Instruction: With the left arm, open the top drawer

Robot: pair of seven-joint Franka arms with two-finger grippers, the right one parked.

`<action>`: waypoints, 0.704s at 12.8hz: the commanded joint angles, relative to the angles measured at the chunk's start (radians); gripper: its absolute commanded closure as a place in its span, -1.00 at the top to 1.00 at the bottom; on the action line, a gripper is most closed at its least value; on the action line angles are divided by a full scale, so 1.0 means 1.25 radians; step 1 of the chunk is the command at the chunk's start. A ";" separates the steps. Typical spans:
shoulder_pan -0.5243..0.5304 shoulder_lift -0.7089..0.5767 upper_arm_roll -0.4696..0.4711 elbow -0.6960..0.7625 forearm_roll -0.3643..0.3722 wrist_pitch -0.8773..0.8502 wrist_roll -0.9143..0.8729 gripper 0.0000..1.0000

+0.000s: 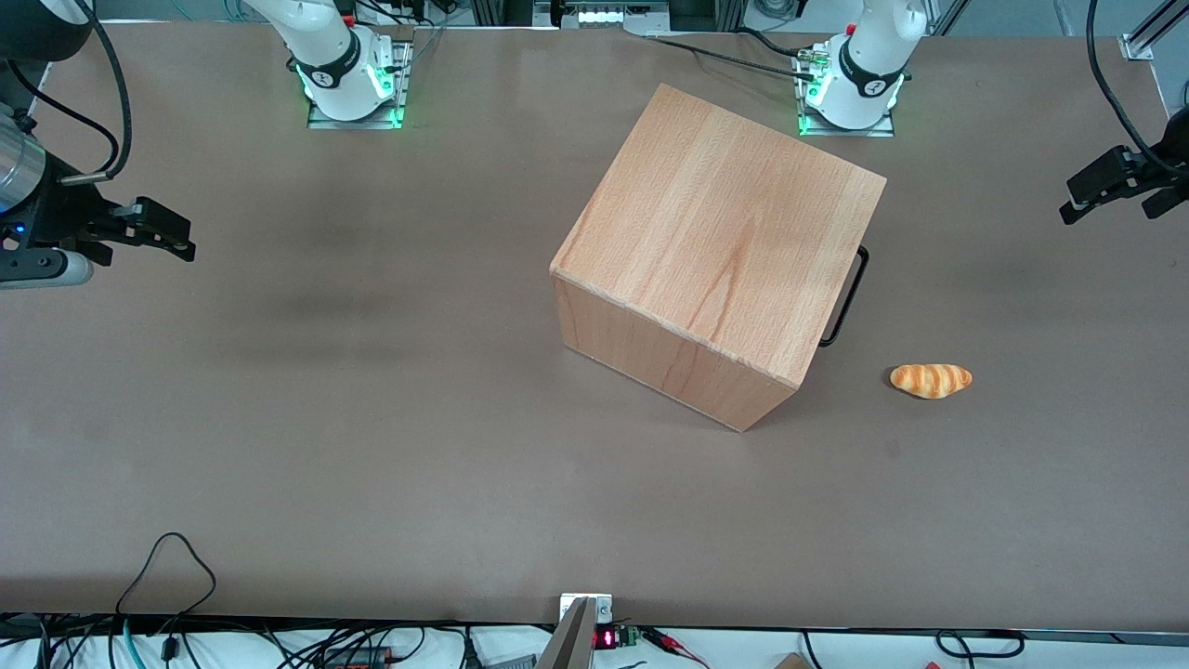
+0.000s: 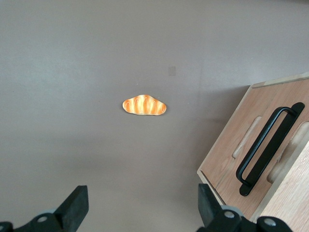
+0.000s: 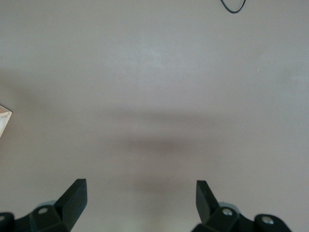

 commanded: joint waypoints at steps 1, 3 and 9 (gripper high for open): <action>-0.004 -0.006 -0.001 0.004 0.018 -0.012 0.006 1.00; -0.004 -0.007 -0.003 0.004 0.018 -0.013 0.006 1.00; -0.004 0.008 -0.006 -0.008 0.007 -0.002 0.010 1.00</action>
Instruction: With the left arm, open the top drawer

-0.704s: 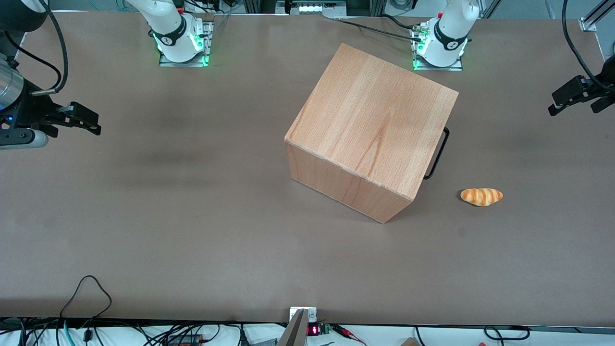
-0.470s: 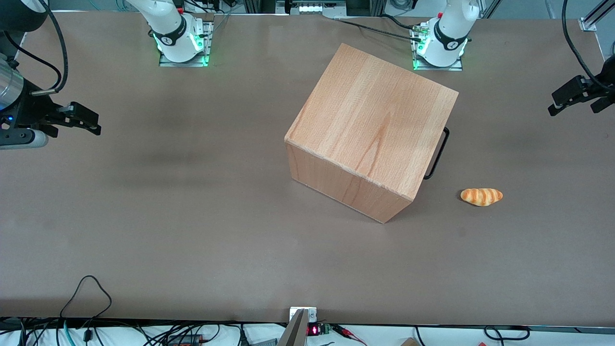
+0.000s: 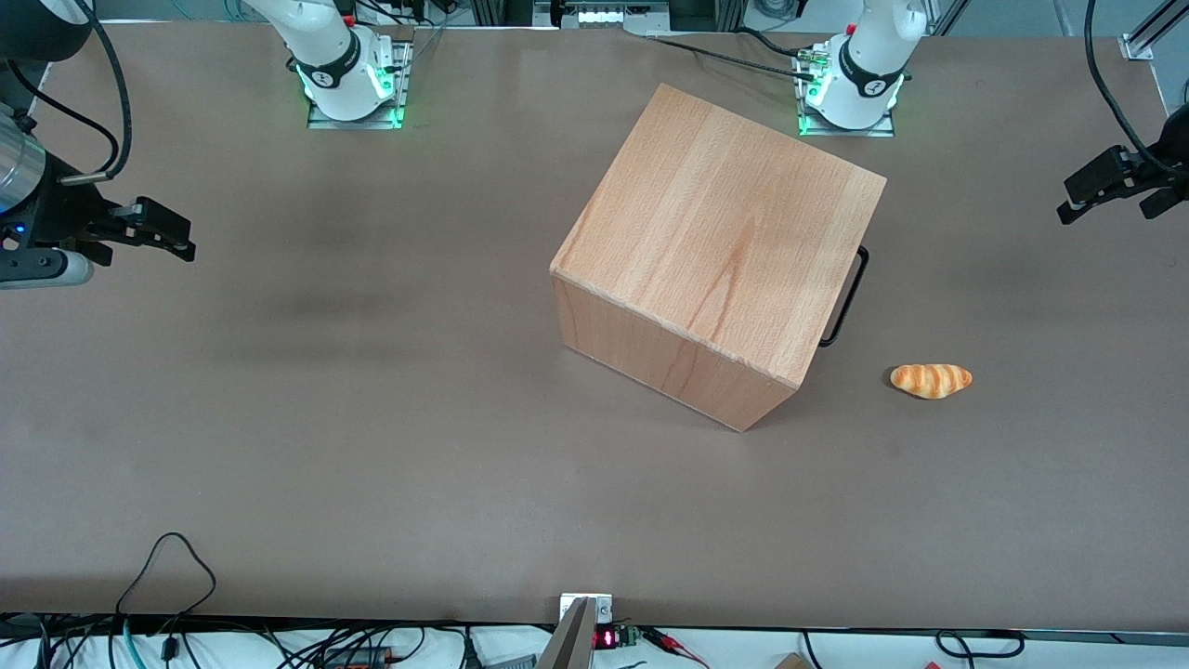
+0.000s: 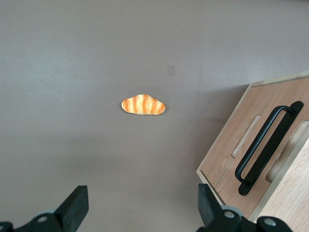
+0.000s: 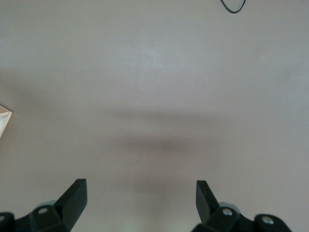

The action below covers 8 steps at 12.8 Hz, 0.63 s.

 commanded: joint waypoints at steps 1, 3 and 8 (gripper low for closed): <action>-0.003 0.014 -0.002 -0.009 0.004 -0.001 0.011 1.00; -0.010 0.032 -0.003 -0.010 -0.024 0.005 0.010 1.00; -0.020 0.071 -0.028 -0.057 -0.069 0.088 0.014 1.00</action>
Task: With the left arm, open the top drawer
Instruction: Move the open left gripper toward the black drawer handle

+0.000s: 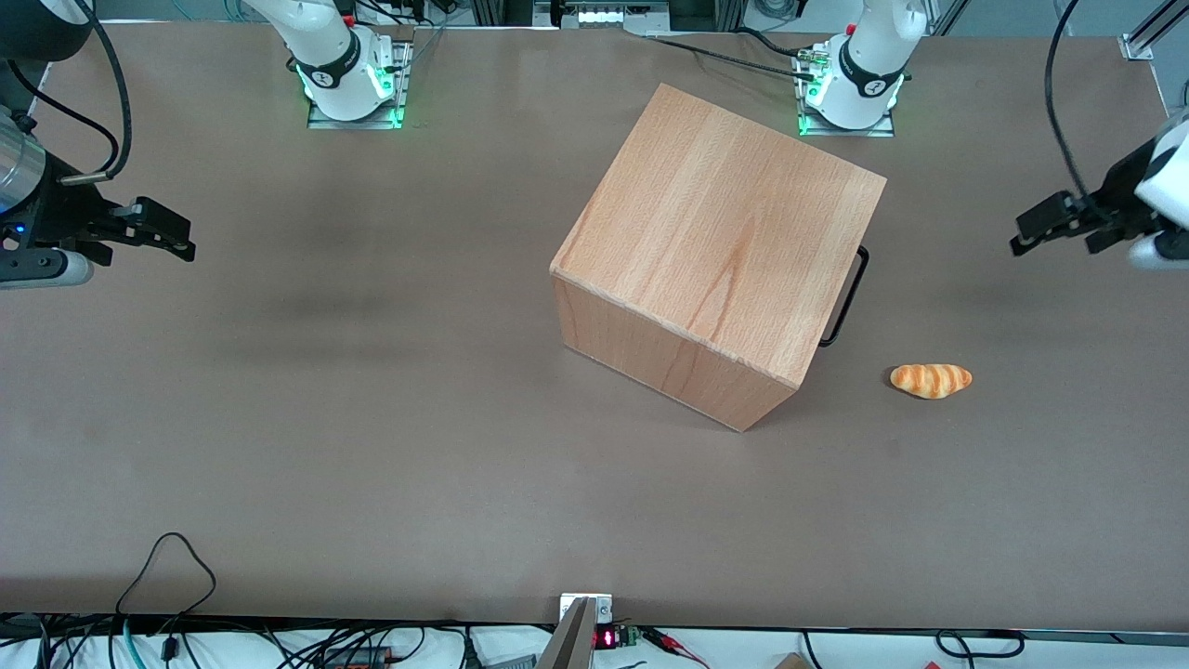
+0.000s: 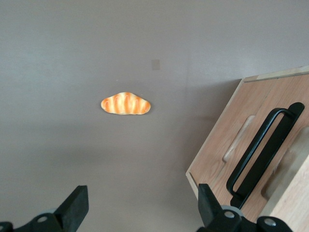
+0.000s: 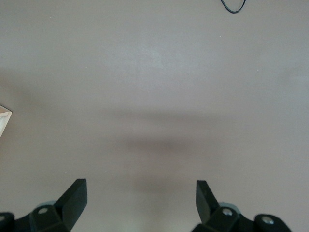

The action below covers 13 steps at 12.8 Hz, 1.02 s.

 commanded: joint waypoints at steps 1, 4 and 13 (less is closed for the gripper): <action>-0.007 0.008 -0.023 -0.021 -0.023 0.029 0.016 1.00; -0.007 0.019 -0.070 -0.037 -0.023 0.031 0.019 1.00; -0.029 0.086 -0.101 -0.089 -0.064 0.173 0.180 1.00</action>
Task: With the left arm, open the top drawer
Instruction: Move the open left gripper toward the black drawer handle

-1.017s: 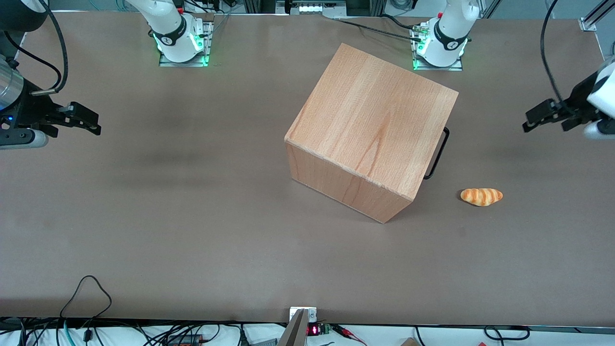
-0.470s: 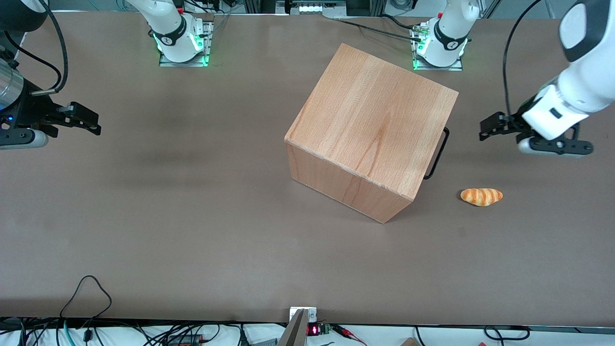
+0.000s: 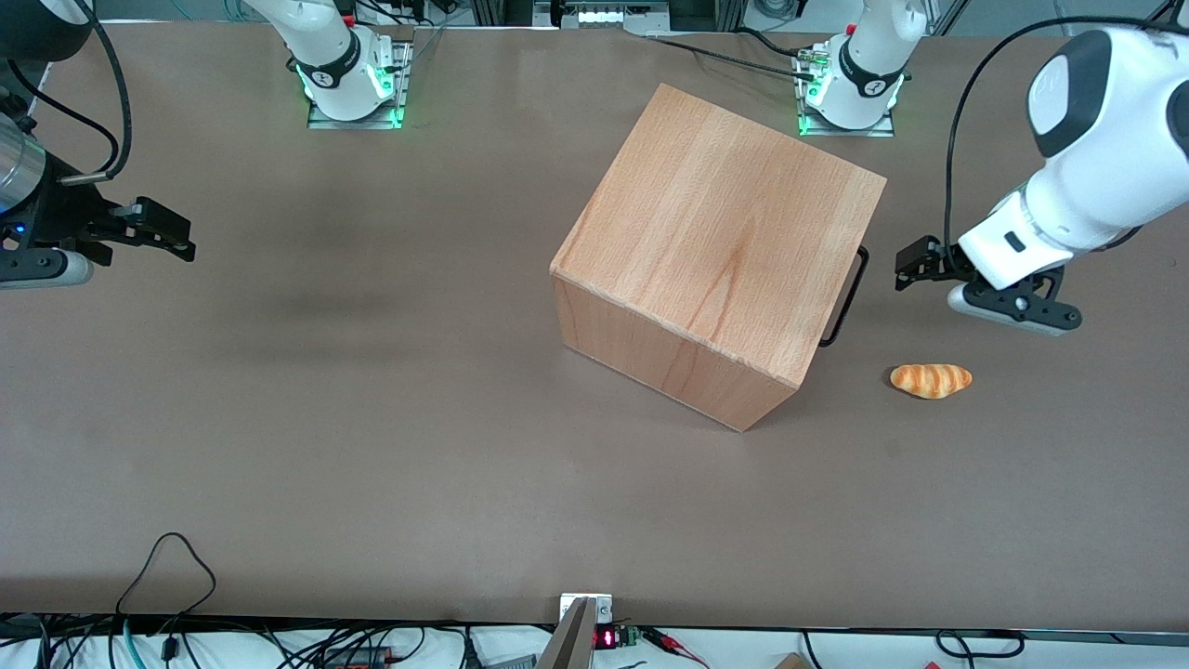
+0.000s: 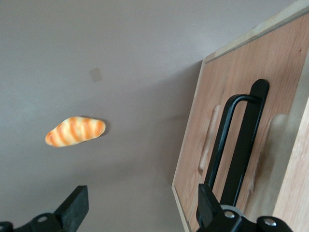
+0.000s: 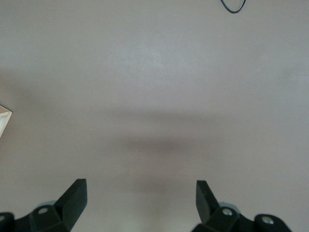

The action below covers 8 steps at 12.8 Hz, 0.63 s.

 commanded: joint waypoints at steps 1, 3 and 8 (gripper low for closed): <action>-0.012 0.017 0.000 -0.011 -0.043 0.033 0.048 1.00; -0.013 0.022 -0.001 -0.028 -0.059 0.064 0.074 1.00; -0.018 0.038 -0.002 -0.032 -0.075 0.065 0.140 1.00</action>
